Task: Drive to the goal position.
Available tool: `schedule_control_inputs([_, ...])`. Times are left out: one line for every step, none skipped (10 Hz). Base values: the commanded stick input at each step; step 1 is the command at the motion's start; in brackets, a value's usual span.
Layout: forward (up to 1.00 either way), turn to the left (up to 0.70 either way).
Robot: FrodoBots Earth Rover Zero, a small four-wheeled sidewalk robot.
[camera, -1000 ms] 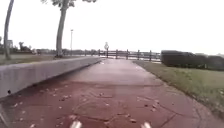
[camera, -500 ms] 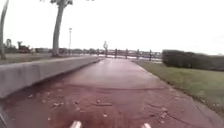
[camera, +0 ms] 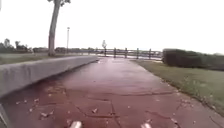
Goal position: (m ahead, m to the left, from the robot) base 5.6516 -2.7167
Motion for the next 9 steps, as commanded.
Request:
schedule_control_inputs([0.5,0.0])
schedule_control_inputs([0.5,0.0])
schedule_control_inputs([0.5,0.0])
schedule_control_inputs([0.5,0.0])
schedule_control_inputs([0.5,0.0])
schedule_control_inputs([0.5,0.0])
schedule_control_inputs([0.5,0.0])
schedule_control_inputs([0.5,0.0])
schedule_control_inputs([0.5,0.0])
